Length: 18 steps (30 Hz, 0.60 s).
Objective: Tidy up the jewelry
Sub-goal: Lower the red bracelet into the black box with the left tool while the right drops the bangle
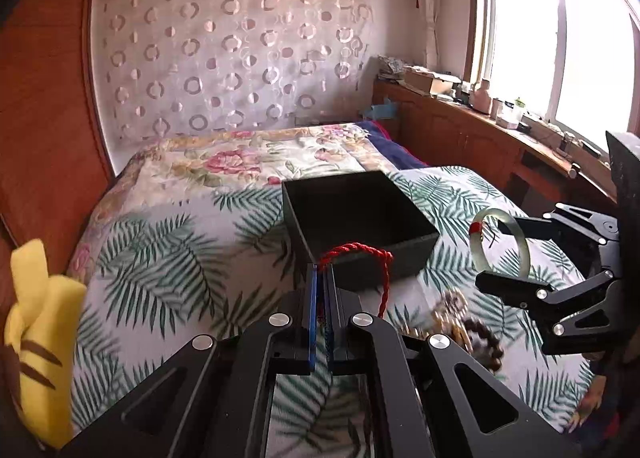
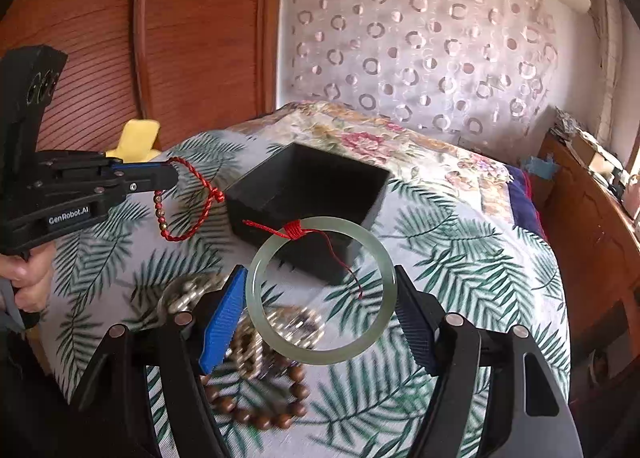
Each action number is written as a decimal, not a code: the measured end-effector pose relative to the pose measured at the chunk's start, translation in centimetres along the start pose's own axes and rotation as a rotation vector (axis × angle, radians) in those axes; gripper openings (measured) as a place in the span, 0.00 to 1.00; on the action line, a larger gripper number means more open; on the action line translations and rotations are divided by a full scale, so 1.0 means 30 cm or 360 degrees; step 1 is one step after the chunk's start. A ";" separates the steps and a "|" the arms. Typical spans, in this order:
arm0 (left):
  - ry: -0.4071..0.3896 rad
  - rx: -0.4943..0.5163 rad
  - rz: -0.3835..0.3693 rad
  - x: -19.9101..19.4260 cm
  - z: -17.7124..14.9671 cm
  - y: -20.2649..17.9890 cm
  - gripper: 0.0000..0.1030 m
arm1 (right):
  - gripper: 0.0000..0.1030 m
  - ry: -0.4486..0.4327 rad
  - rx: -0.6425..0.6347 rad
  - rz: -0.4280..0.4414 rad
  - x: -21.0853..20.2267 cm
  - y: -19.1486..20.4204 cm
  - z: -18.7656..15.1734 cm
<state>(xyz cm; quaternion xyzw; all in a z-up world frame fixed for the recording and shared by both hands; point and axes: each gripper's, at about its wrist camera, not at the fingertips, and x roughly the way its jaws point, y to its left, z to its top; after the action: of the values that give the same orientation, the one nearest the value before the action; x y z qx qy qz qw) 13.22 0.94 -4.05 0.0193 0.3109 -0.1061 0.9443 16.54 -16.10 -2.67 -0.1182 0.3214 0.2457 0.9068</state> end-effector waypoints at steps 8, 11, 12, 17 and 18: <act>-0.0014 -0.0055 -0.0025 0.105 0.118 0.020 0.02 | 0.72 -0.0022 0.0050 -0.0031 0.039 -0.061 0.075; 0.0000 -0.0071 -0.0035 0.148 0.149 0.024 0.02 | 0.72 -0.0022 0.0053 -0.0031 0.064 -0.069 0.096; 0.0013 -0.0075 -0.0036 0.170 0.159 0.024 0.02 | 0.72 -0.0022 0.0056 -0.0017 0.076 -0.071 0.105; 0.0063 -0.0115 -0.0043 0.243 0.167 0.037 0.08 | 0.72 -0.0002 0.0061 0.0037 0.153 -0.069 0.142; 0.0066 -0.0120 -0.0045 0.247 0.165 0.041 0.12 | 0.72 0.0003 0.0064 0.0046 0.164 -0.073 0.148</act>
<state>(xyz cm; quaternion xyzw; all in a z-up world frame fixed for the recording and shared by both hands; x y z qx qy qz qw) 22.19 0.24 -4.48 -0.0185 0.3343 -0.1071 0.9362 23.32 -14.48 -2.30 -0.0955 0.3288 0.2521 0.9051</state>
